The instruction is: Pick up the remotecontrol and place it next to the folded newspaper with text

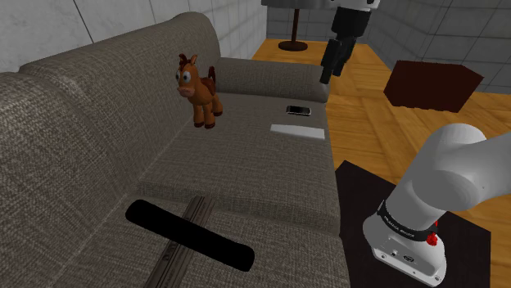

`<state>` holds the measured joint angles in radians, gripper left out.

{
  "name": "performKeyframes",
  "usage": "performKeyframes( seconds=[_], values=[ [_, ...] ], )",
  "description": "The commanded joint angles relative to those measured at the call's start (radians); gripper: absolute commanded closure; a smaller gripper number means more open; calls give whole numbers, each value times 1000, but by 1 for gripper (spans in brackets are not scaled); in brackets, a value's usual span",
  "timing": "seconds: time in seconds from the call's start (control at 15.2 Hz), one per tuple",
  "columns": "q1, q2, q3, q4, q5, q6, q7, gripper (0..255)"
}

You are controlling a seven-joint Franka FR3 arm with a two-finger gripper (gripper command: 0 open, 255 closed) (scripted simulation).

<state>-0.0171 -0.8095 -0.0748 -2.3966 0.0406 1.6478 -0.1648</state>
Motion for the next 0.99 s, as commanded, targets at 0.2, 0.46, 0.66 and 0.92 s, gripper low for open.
performKeyframes(
  seconds=[0.2,0.46,0.66,0.92],
  values=[
    [13,48,-25,-57,-29,94,-79,0],
    [30,134,-60,-114,-65,225,-182,0],
    [43,215,-87,-143,-89,327,-257,0],
    [61,344,-120,-161,-114,465,-356,0]
  ],
)
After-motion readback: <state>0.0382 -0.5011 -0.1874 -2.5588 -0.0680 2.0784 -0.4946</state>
